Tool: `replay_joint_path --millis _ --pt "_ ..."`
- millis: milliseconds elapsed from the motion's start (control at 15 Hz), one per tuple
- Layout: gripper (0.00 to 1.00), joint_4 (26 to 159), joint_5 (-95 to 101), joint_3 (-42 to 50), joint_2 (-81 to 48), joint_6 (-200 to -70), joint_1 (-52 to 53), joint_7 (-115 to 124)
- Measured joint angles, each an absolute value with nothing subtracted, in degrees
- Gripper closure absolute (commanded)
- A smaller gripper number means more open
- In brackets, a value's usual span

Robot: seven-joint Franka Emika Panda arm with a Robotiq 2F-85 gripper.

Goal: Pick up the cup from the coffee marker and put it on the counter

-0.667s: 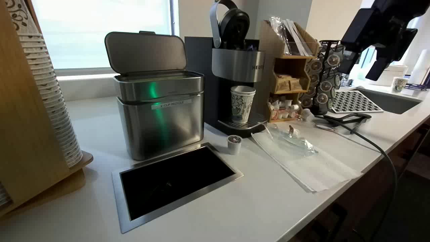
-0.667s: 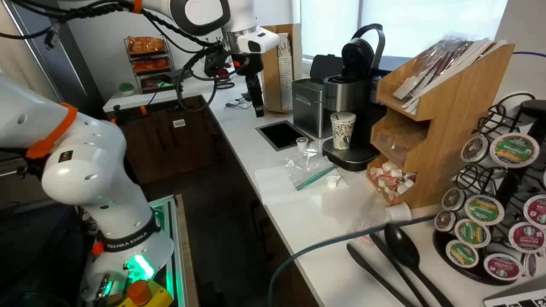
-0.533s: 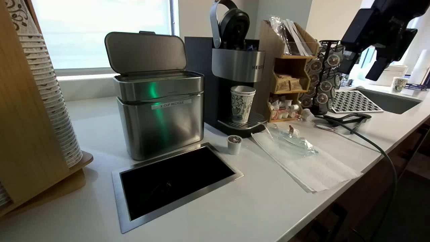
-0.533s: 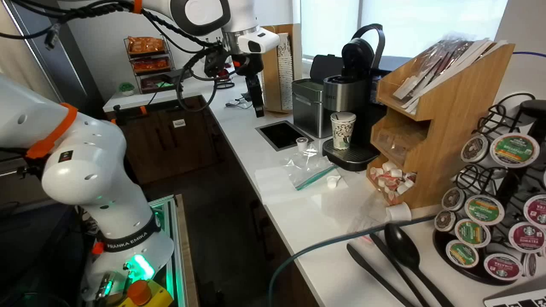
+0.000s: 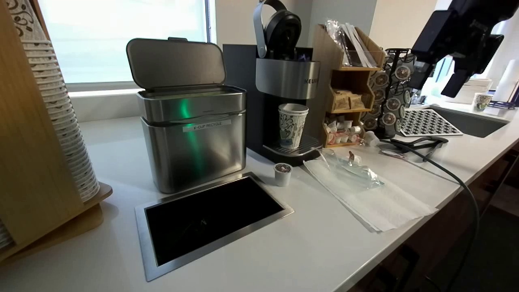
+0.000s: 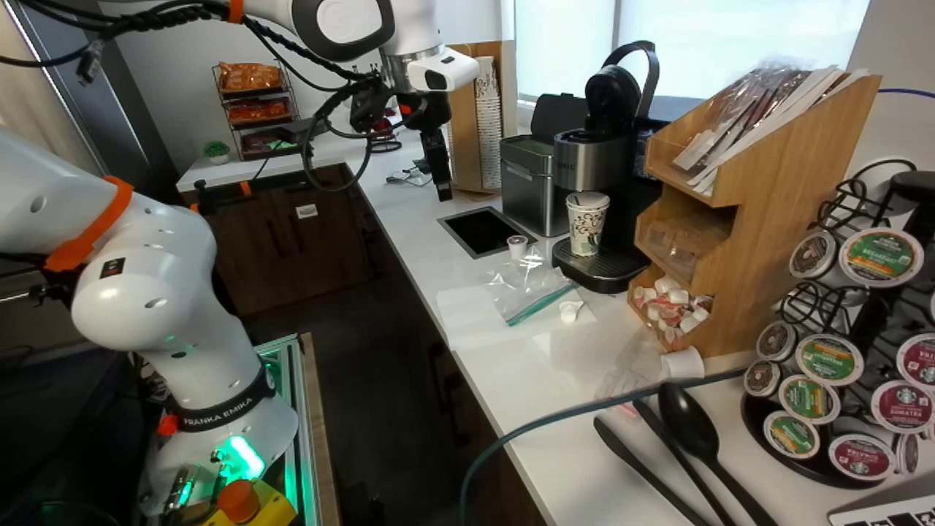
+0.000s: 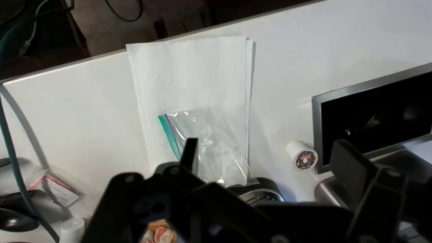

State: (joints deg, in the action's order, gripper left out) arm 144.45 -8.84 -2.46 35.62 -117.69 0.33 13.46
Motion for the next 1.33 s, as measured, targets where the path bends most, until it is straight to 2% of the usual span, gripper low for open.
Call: replay_joint_path --millis 400,667,1000,1333 --pt "0.0 144.4 -8.9 -2.4 35.6 -117.8 0.2 13.5" --pt "0.0 145.7 -11.4 0.8 34.8 -122.6 -1.9 14.3" --pt "0.0 146.8 -18.9 6.9 28.9 -130.7 -4.5 14.6" --pt "0.0 145.2 -21.7 7.5 23.0 -133.5 -5.2 15.6"
